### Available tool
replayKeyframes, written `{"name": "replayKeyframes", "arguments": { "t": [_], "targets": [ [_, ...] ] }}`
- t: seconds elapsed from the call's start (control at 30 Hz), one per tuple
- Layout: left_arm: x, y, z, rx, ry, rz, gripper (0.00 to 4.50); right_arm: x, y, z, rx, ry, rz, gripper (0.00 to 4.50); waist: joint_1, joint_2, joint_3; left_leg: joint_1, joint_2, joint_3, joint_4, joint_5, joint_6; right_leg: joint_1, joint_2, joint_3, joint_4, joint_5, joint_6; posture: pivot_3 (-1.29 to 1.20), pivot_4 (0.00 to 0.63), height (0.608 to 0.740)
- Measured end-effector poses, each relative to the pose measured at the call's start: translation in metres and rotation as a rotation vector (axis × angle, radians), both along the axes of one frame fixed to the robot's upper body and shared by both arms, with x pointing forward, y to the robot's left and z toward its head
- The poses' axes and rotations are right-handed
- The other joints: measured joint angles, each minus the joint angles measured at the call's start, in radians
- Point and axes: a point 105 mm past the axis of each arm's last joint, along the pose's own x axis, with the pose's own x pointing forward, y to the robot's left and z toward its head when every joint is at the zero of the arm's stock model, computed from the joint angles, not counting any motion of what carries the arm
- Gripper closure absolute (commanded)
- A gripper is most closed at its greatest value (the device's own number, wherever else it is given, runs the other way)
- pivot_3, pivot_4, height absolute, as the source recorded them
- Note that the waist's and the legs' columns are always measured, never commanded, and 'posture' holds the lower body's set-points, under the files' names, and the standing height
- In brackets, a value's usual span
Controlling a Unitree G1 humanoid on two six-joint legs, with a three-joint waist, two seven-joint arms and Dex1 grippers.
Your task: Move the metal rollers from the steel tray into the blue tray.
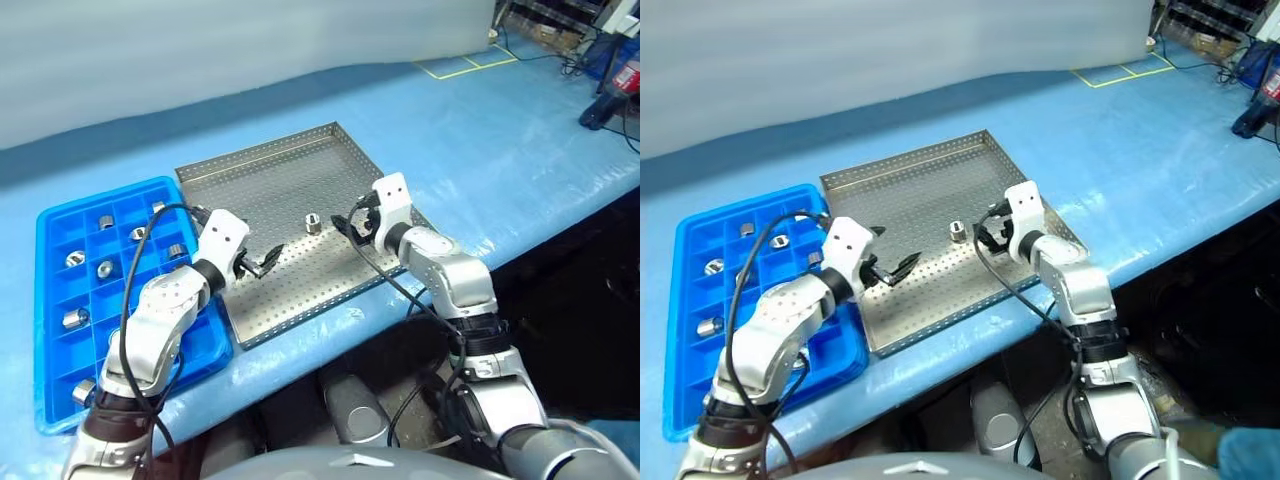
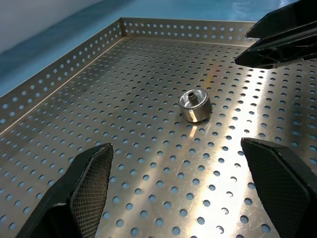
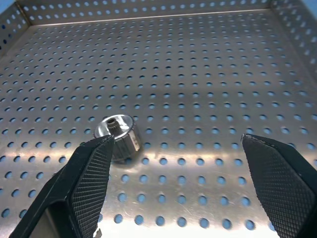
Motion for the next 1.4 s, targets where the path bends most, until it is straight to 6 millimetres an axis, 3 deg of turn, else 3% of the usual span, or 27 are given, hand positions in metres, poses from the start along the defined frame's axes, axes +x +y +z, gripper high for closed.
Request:
{"name": "replayKeyframes", "arguments": {
  "t": [0.2, 0.37, 0.47, 0.63, 0.7, 0.87, 0.97, 1.1, 1.23, 1.4],
  "targets": [
    [-0.005, 0.007, -0.002, 0.007, 0.011, 0.041, 0.0, 0.008, 0.02, -0.014, -0.016, 0.024, 0.046, 0.17, 0.049, 0.0, 0.0, 0.0, 0.0, 0.0, 0.0, 0.0, 0.0, -0.001, 0.0, 0.0, 0.0, 0.003, -0.004, -0.22, 0.15, 0.74],
    [-0.007, 0.01, -0.002, 0.014, 0.012, 0.054, 0.0, 0.014, 0.021, -0.03, -0.043, 0.06, 0.036, 0.17, 0.086, 0.0, 0.0, -0.001, 0.0, 0.0, 0.0, 0.0, 0.0, -0.001, 0.0, -0.001, 0.0, 0.003, -0.005, -0.2, 0.15, 0.74],
    [-0.007, 0.014, 0.0, 0.016, 0.004, 0.072, 0.0, 0.017, 0.019, -0.039, -0.061, 0.076, 0.016, 0.7, 0.1, 0.0, 0.0, -0.001, 0.0, 0.0, 0.0, 0.0, 0.0, -0.001, 0.0, -0.001, 0.0, 0.003, -0.005, -0.2, 0.15, 0.74],
    [-0.008, 0.014, 0.005, 0.014, -0.015, 0.076, 0.0, 0.019, 0.017, -0.04, -0.082, 0.071, 0.005, 2.31, 0.105, 0.0, 0.0, 0.0, 0.0, 0.0, 0.0, 0.0, 0.0, -0.001, 0.0, -0.001, 0.0, 0.003, -0.005, -0.21, 0.15, 0.74],
    [-0.008, 0.015, 0.005, 0.014, -0.016, 0.08, 0.0, 0.018, 0.017, -0.04, -0.083, 0.069, 0.007, 2.69, 0.105, 0.0, 0.0, -0.001, 0.0, 0.0, 0.0, 0.0, 0.0, -0.001, 0.0, -0.001, 0.0, 0.003, -0.005, -0.2, 0.15, 0.74],
    [-0.012, 0.021, 0.002, 0.028, -0.003, 0.091, 0.0, 0.01, 0.023, -0.039, -0.077, 0.059, 0.043, 2.69, 0.104, 0.001, 0.0, -0.001, 0.0, 0.0, 0.0, 0.0, 0.0, -0.001, 0.0, -0.001, 0.0, 0.003, -0.006, -0.19, 0.15, 0.74],
    [-0.025, 0.029, 0.0, 0.037, 0.027, 0.092, 0.0, 0.004, 0.04, -0.023, -0.055, 0.023, 0.107, 2.69, 0.103, 0.001, 0.0, -0.001, 0.001, 0.0, 0.0, 0.0, 0.0, -0.003, 0.0, -0.001, 0.0, 0.002, -0.006, -0.14, 0.15, 0.74],
    [-0.046, 0.048, 0.004, 0.064, 0.034, 0.15, 0.0, -0.008, 0.094, 0.021, 0.056, -0.07, 0.268, 2.69, 0.113, 0.001, 0.001, -0.001, 0.003, -0.001, -0.001, 0.0, -0.001, -0.003, 0.002, -0.002, 0.002, 0.002, -0.008, -0.06, 0.15, 0.74],
    [-0.053, 0.085, 0.015, 0.071, -0.014, 0.334, 0.0, -0.027, 0.146, 0.06, 0.122, -0.159, 0.425, 2.69, 0.162, 0.001, 0.001, 0.0, 0.004, -0.005, -0.001, 0.0, -0.001, -0.001, 0.002, -0.008, 0.001, 0.001, -0.011, 0.0, 0.15, 0.74],
    [-0.073, 0.092, 0.005, 0.086, 0.028, 0.38, 0.0, -0.042, 0.169, 0.049, 0.098, -0.125, 0.528, 2.69, 0.259, 0.0, 0.0, -0.003, 0.002, -0.007, -0.001, -0.003, -0.004, -0.003, -0.006, -0.016, -0.001, -0.002, -0.016, 0.07, 0.15, 0.74]
  ]
}}
